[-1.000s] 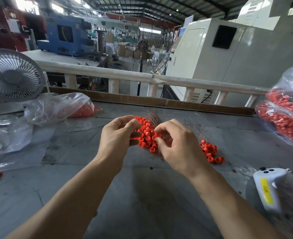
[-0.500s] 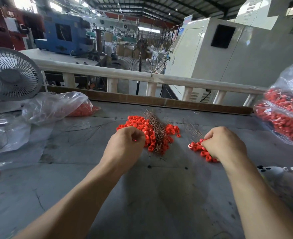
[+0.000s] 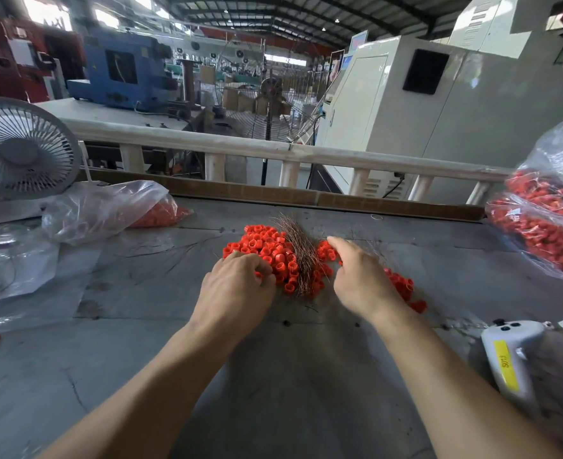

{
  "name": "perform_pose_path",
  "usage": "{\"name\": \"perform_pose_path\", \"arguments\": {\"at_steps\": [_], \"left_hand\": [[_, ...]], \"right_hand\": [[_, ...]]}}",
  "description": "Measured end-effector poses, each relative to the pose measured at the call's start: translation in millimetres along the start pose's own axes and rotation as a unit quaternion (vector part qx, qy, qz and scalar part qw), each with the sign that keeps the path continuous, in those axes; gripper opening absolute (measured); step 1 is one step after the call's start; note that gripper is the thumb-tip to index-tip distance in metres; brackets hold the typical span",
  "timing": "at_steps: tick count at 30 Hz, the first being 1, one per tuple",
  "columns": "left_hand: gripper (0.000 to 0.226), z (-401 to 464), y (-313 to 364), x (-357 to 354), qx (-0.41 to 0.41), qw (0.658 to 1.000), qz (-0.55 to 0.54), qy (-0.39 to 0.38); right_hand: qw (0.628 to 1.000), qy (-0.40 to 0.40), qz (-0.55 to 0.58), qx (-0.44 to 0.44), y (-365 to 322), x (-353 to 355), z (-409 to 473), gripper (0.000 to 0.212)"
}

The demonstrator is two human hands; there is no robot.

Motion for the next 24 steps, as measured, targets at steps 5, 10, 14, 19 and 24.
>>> {"name": "perform_pose_path", "arguments": {"at_steps": [5, 10, 14, 19, 24], "left_hand": [[0.025, 4, -6, -4, 0.02, 0.999, 0.035, 0.012], [0.035, 5, -7, -8, 0.021, 0.999, 0.048, -0.005], [0.036, 3, -4, -6, 0.006, 1.0, 0.023, -0.008], [0.032, 5, -1, -9, -0.001, 0.999, -0.045, -0.028], [0.034, 8, -2, 2, 0.005, 0.996, -0.087, 0.006]], "right_hand": [[0.996, -0.08, -0.016, -0.025, 5, -20, 9, 0.083], [0.996, -0.09, -0.019, -0.01, 6, -19, 7, 0.075], [0.997, -0.074, -0.013, 0.015, -4, -15, 2, 0.073], [0.999, -0.041, 0.001, 0.026, -5, -4, -4, 0.063], [0.999, 0.037, -0.023, -0.008, 6, 21, -10, 0.015]]}}
Point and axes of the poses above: each hand's wrist, its own z-axis towards the middle knuckle, its own x-axis out of the back of the hand, y = z × x, the point moved 8 cm from there along z, towards the middle knuckle, and after that the axes turned 14 degrees about x, right-handed, at the moved point
